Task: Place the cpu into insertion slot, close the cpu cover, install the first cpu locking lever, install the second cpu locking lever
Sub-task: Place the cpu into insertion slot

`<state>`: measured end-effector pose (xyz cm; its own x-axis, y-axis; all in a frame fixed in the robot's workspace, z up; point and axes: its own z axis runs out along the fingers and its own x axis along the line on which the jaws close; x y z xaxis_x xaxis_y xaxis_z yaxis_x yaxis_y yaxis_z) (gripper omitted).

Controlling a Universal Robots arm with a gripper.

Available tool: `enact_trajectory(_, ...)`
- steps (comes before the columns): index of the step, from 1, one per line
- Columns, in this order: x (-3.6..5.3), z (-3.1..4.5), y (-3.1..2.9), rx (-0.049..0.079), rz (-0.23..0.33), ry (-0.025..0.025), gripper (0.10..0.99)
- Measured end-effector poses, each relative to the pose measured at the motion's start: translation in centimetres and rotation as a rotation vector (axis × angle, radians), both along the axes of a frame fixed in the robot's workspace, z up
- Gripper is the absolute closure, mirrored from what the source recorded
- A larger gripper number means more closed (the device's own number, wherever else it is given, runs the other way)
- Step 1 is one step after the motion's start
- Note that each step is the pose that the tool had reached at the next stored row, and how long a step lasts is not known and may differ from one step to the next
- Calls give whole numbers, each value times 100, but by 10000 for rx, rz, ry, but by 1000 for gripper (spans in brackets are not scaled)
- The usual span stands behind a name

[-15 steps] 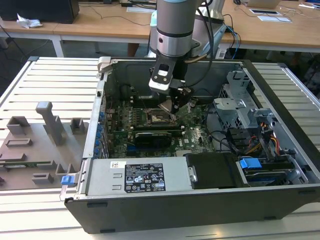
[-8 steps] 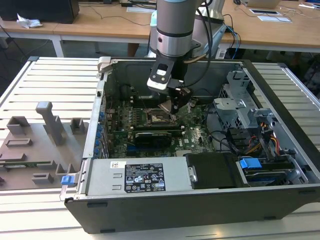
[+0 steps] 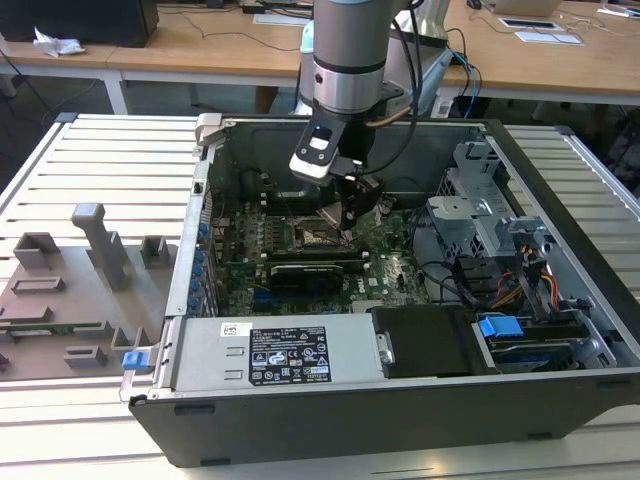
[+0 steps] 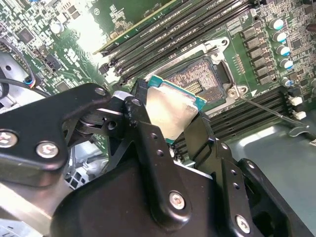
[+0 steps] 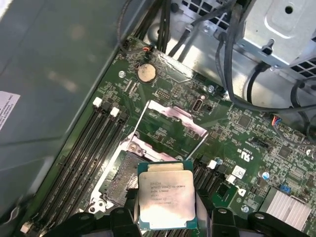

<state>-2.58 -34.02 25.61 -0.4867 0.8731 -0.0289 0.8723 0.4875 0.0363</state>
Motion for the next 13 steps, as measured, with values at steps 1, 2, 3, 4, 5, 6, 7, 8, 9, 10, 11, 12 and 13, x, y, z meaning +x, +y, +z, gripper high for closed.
enact_trajectory(1,0,0,0,-27,-92,0,541)
enact_trajectory(2,0,0,0,-43,-154,1,541)
enact_trajectory(3,0,0,0,-61,-244,1,541)
enact_trajectory(4,0,0,0,-76,-327,0,541)
enact_trajectory(5,0,0,0,-86,-380,0,541)
enact_trajectory(6,0,0,0,-95,-421,1,541)
enact_trajectory(7,0,0,0,-104,-466,1,541)
enact_trajectory(8,0,0,0,-115,-510,0,541)
enact_trajectory(9,0,0,0,-134,-591,0,541)
enact_trajectory(10,0,0,0,-149,-660,1,541)
enact_trajectory(11,0,0,0,-164,-728,1,541)
enact_trajectory(12,0,0,0,-175,-777,1,541)
enact_trajectory(13,0,0,0,-184,-821,1,541)
